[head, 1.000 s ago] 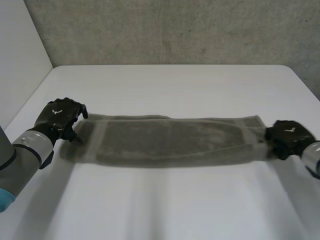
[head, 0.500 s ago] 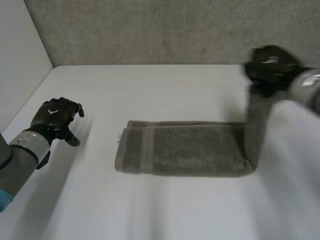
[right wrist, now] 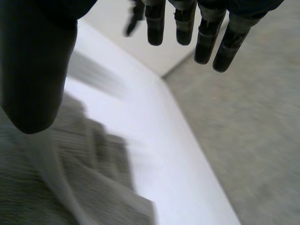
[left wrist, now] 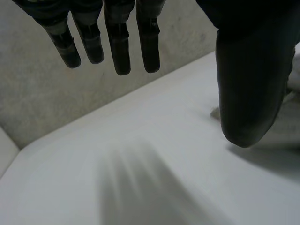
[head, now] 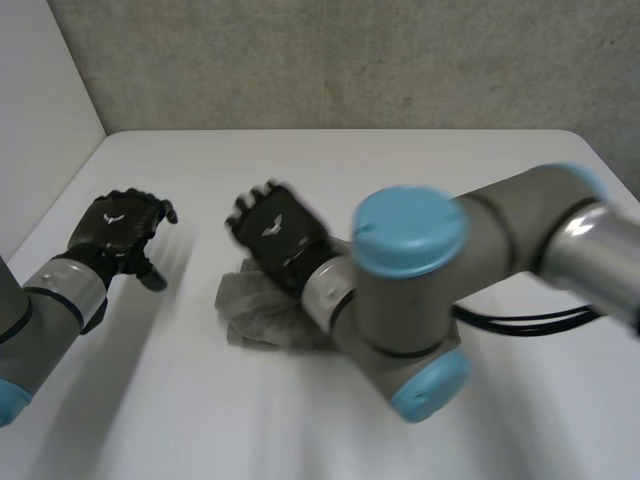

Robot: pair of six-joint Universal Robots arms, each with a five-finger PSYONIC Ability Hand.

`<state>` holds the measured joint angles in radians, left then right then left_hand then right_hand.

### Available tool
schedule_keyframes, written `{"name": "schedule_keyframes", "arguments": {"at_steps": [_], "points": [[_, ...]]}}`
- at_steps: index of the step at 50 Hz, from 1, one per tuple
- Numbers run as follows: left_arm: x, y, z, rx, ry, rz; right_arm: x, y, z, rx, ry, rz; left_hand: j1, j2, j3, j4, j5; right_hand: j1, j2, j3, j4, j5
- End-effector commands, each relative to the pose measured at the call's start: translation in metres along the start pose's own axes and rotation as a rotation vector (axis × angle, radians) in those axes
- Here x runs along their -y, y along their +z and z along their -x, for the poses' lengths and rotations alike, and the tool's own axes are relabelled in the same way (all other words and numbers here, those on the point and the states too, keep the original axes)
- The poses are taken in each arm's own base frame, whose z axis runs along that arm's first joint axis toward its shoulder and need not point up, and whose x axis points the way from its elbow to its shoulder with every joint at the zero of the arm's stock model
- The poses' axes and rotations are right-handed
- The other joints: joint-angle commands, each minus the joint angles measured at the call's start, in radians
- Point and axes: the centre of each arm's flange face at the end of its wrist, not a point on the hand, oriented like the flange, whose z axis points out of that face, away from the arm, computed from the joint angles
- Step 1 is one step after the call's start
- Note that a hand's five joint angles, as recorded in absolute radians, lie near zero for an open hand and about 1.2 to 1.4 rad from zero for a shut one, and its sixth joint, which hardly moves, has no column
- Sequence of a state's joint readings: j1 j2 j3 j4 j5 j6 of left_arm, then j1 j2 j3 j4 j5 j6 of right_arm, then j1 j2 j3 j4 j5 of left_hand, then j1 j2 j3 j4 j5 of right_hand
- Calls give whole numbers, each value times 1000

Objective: Fold the towel.

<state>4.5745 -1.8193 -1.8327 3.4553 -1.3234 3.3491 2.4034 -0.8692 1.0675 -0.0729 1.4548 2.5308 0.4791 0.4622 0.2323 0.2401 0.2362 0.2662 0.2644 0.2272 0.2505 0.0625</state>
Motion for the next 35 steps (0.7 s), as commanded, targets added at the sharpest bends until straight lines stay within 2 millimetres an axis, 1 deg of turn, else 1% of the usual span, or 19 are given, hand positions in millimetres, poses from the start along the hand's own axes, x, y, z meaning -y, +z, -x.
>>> {"name": "schedule_keyframes", "arguments": {"at_steps": [1, 2, 3, 4, 5, 6, 7, 8, 9, 10, 11, 13, 14, 15, 16, 18, 28, 31, 35], "points": [[24, -4, -32, -92, 14, -78, -7, -41, -64, -144, 145, 35, -84, -67, -58, -66, -15, -92, -90, -53, -76, -62], [28, -6, -41, -119, 9, -92, -14, -50, -70, -161, 162, 64, -87, -70, -58, -66, -18, -92, -90, -53, -76, -62], [28, -6, -41, -119, 9, -92, -24, -59, -74, -172, 178, 102, -87, -70, -58, -66, -18, -92, -90, -53, -76, -62], [34, -8, -51, -149, -4, -109, -24, -59, -74, -172, 178, 102, -92, -75, -58, -66, -24, -92, -90, -53, -76, -62], [39, -10, -61, -179, -22, -123, -36, -67, -76, -177, 192, 146, -92, -75, -58, -66, -24, -92, -90, -53, -76, -62], [39, -10, -61, -179, -22, -123, -36, -68, -76, -177, 192, 146, -92, -75, -58, -66, -24, -92, -90, -53, -76, -62], [44, -12, -70, -206, -44, -136, -49, -76, -73, -169, 205, 191, -92, -75, -58, -66, -24, -92, -90, -53, -76, -62], [44, -12, -71, -206, -44, -136, -60, -83, -72, -169, 220, 231, -92, -75, -58, -66, -24, -92, -90, -53, -76, -62], [44, -13, -79, -233, -70, -129, -60, -83, -72, -169, 220, 232, -90, -73, -58, -66, -21, -92, -90, -53, -76, -62], [42, -16, -88, -263, -95, -115, -69, -90, -70, -161, 235, 263, -87, -70, -58, -66, -18, -92, -90, -53, -76, -62], [42, -16, -88, -263, -95, -115, -76, -97, -68, -151, 249, 284, -87, -70, -58, -66, -18, -92, -90, -53, -76, -62], [30, -21, -107, -319, -119, -69, -84, -103, -67, -139, 266, 306, -75, -58, -58, -66, -6, -92, -90, -53, -76, -62], [30, -21, -107, -319, -119, -69, -84, -103, -67, -139, 267, 307, -75, -58, -58, -66, -6, -92, -90, -53, -76, -62], [26, -23, -116, -341, -114, -55, -92, -108, -64, -126, 286, 324, -75, -58, -58, -66, -6, -92, -90, -53, -76, -62], [25, -23, -116, -341, -114, -55, -101, -113, -62, -115, 307, 343, -75, -58, -58, -66, -6, -92, -90, -53, -76, -62], [17, -23, -127, -371, -110, -37, -106, -115, -61, -109, 323, 346, -72, -55, -58, -66, -3, -92, -90, -53, -76, -62], [-10, 5, -137, -364, -92, 28, -129, -119, -65, -160, 348, 319, -63, -46, -58, -66, 5, -92, -90, -53, -76, -62], [-16, 14, -135, -320, -71, 38, -136, -120, -69, -175, 353, 321, -60, -43, -58, -66, 8, -92, -90, -53, -76, -62], [-17, 22, -128, -239, -61, 34, -147, -121, -62, -150, 373, 335, -60, -43, -58, -66, 8, -3, -1, -53, -76, 27]]}}
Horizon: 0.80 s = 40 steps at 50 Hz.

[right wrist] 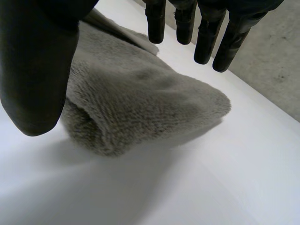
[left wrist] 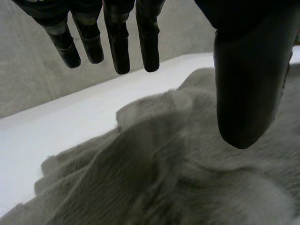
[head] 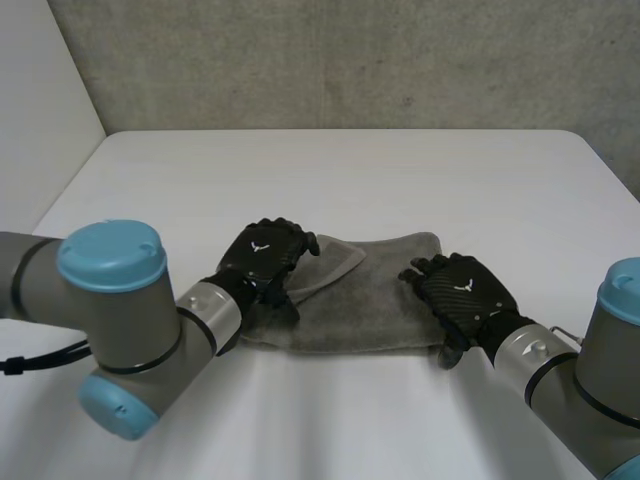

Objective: Fold the towel.

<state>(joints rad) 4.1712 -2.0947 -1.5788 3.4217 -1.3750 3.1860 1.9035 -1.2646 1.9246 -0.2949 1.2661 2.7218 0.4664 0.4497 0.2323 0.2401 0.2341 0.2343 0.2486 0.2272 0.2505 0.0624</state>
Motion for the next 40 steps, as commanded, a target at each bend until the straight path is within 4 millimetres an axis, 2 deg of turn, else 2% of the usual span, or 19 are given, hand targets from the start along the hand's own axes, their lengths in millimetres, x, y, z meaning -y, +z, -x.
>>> {"name": "schedule_keyframes", "arguments": {"at_steps": [1, 3, 7, 11, 12, 17, 23, 25, 27, 28, 29, 37, 39, 40], "points": [[-3, 13, 22, 159, 23, 1, -14, 4, -2, 11, 15, 14, -47, -31, -58, -66, 10, 30, 16, -53, -76, 27], [-3, 13, 28, 203, 23, 3, -20, 5, -2, 16, 21, 20, -47, -31, -58, -66, 10, 141, 126, -53, -76, 138], [-6, 9, 53, 325, 10, 25, -21, 7, -2, 10, 13, 7, -47, -31, -58, -66, 10, 287, 273, -53, -76, 285], [-13, 2, 63, 361, 0, 56, -22, 8, -2, 1, 6, -10, -47, -31, -58, -66, 10, 528, 514, -53, -76, 526], [-15, -3, 65, 367, 1, 67, -22, 8, -2, 1, 6, -10, -50, -34, -58, -66, 7, 529, 515, -53, -76, 526], [-20, -15, 59, 358, 8, 89, -22, 9, -2, -4, 11, -13, -56, -39, -58, -66, 2, 585, 570, -53, -76, 582], [-6, -24, 46, 330, 15, 50, -23, 9, -1, -1, 11, -10, -62, -45, -58, -66, -4, 708, 694, -53, -76, 705], [-4, -26, 43, 323, 17, 44, -23, 9, -1, -3, 10, -10, -68, -51, -58, -66, -10, 802, 788, -53, -76, 799], [-1, -27, 41, 320, 18, 37, -23, 9, -2, -5, 10, -9, -71, -54, -58, -66, -13, 1015, 1001, -53, -76, 1012], [-1, -29, 40, 319, 18, 36, -23, 9, -2, -5, 10, -9, -74, -57, -58, -66, -16, 1016, 1002, -53, -76, 1014], [0, -31, 40, 318, 18, 35, -23, 9, -3, -2, 12, -9, -74, -57, -58, -66, -16, 1161, 1146, -53, -76, 1158], [6, -43, 41, 330, 16, 22, -32, -2, -10, 16, 43, 85, -88, -72, -58, -66, -31, 1162, 1148, -53, -76, 1159], [8, -45, 41, 331, 17, 18, -33, -7, -18, 22, 57, 115, -100, -83, -58, -66, -42, 1162, 1148, -53, -76, 1159], [9, -48, 43, 337, 17, 15, -28, -13, -28, 22, 63, 122, -103, -86, -58, -66, -45, 1162, 1148, -53, -76, 1159]]}}
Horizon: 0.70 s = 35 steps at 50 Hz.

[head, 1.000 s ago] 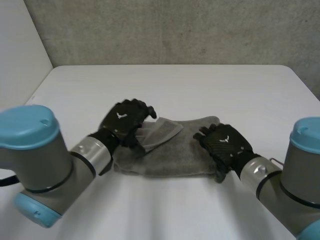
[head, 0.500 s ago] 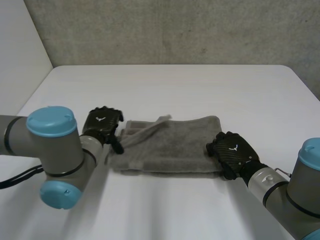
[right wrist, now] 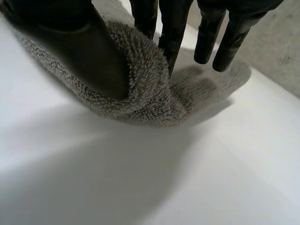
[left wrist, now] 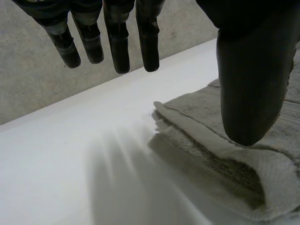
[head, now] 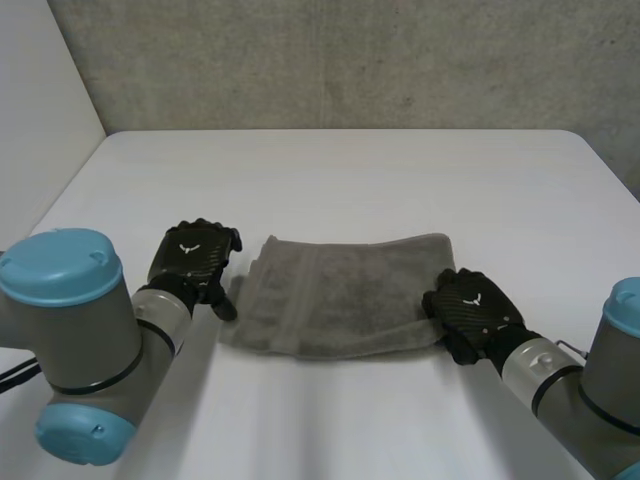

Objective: Fold the towel.

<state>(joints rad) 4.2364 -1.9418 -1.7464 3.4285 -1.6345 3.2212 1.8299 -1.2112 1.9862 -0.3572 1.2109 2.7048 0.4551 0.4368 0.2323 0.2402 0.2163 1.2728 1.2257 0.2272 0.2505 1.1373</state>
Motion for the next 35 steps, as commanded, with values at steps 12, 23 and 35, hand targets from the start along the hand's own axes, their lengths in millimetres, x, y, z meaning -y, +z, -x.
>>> {"name": "schedule_keyframes", "arguments": {"at_steps": [12, 23, 35], "points": [[24, -10, 13, 20, -10, -74, 83, -41, -77, -15, -82, -23, -109, -91, -58, -66, -45, 123, 171, -53, -76, 84], [39, -6, 11, 12, -13, -124, 128, -27, 35, 224, -249, -108, -148, -129, -58, -66, -83, 123, 171, -53, -76, 84], [40, -4, 9, 6, -12, -127, 88, -14, 132, 418, -328, -8, -174, -156, -58, -66, -110, -157, -110, -53, -76, -197]]}}
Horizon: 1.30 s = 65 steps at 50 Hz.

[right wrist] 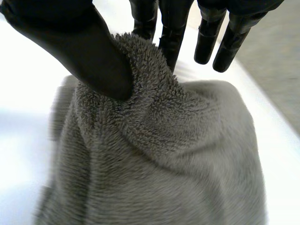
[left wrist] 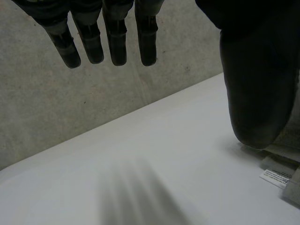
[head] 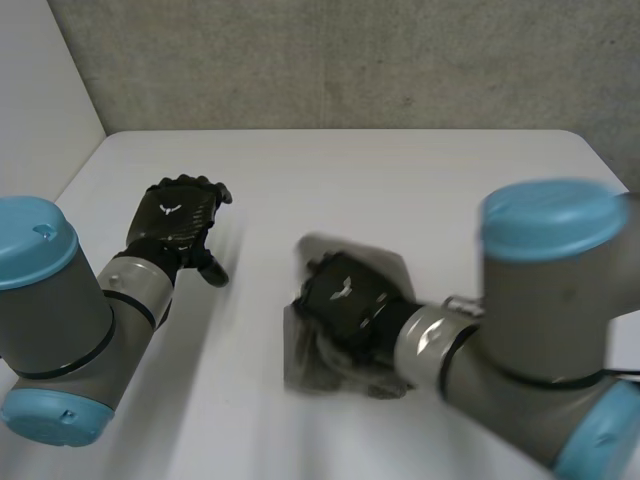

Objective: Fold the towel.

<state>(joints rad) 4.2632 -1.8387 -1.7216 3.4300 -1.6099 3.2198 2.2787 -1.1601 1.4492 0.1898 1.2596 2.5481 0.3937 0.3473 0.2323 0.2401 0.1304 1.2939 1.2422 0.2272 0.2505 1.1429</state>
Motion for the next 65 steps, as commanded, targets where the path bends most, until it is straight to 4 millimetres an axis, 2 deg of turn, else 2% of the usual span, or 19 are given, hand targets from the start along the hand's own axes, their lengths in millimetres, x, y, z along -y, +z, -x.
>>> {"name": "schedule_keyframes", "arguments": {"at_steps": [1, 2, 3, 4, 5, 7, 10, 12, 13, 15, 18, 23, 27, 32, 34, 40, 48, 54, 65], "points": [[0, 1, -3, -9, 1, -1, -16, 18, 23, 37, 1, 50, -116, -69, -58, -66, -27, -504, -452, -53, -76, -527], [1, 2, -3, -8, 1, -7, -16, 18, 23, 37, 1, 50, -116, -69, -58, -66, -27, -507, -455, -53, -76, -531], [1, 2, -3, -8, 1, -7, -14, 17, 18, 2, 8, 37, -116, -69, -58, -66, -27, -923, -871, -53, -76, -946], [4, 4, -4, -9, 1, -16, -7, 14, 13, -37, 22, 12, -121, -75, -58, -66, -33, -1119, -1068, -53, -76, -1143], [4, 4, -4, -9, 1, -16, -7, 14, 13, -38, 22, 12, -122, -75, -58, -66, -33, -1119, -1068, -53, -76, -1143], [8, 8, -7, -17, -2, -35, 8, -1, 4, -86, 62, -39, -127, -81, -58, -66, -39, -1119, -1068, -53, -76, -1143], [14, 12, -14, -32, -15, -54, 9, -7, -4, -109, 90, -45, -133, -87, -58, -66, -44, -1119, -1068, -53, -76, -1143], [18, 14, -18, -43, -26, -63, 3, -17, -26, -175, 147, -35, -133, -87, -58, -66, -44, -1119, -1068, -53, -76, -1143], [21, 14, -22, -57, -41, -71, 3, -17, -26, -176, 147, -34, -133, -87, -58, -66, -44, -1119, -1068, -53, -76, -1143], [23, 14, -28, -74, -58, -79, -1, -29, -46, -242, 204, -28, -133, -87, -58, -66, -44, -1119, -1068, -53, -76, -1143], [25, 9, -41, -110, -94, -72, -4, -33, -53, -265, 234, -19, -136, -90, -58, -66, -47, -1119, -1068, -53, -76, -1143], [20, -3, -62, -173, -123, -34, -28, -37, -76, -317, 361, 26, -136, -90, -58, -66, -47, -1119, -1068, -53, -76, -1143], [13, -10, -75, -211, -126, -10, -42, -30, -76, -286, 435, 48, -136, -90, -58, -66, -47, -1119, -1068, -53, -76, -1143], [-9, -15, -89, -247, -109, 51, -61, -15, -69, -247, 572, 78, -130, -84, -58, -66, -42, -1119, -1068, -53, -76, -1143], [-27, -15, -93, -255, -90, 100, -65, -12, -67, -246, 612, 77, -122, -75, -58, -66, -33, -1119, -1068, -53, -76, -1143], [-56, -20, -93, -256, -68, 189, -78, -1, -65, -256, 691, 65, -116, -69, -58, -66, -27, -1119, -1068, -53, -76, -1143], [-76, -25, -85, -240, -1, 236, -90, 9, -58, -243, 691, 94, -119, -72, -58, -66, -30, -1119, -1068, -53, -76, -1143], [-83, -13, -73, -208, 73, 216, -95, 11, -58, -257, 653, 112, -124, -78, -58, -66, -36, -1119, -1068, -53, -76, -1143], [-79, -3, -73, -205, 158, 147, -104, 5, -56, -293, 586, 166, -133, -87, -58, -66, -44, -1119, -1068, -53, -76, -1143]]}}
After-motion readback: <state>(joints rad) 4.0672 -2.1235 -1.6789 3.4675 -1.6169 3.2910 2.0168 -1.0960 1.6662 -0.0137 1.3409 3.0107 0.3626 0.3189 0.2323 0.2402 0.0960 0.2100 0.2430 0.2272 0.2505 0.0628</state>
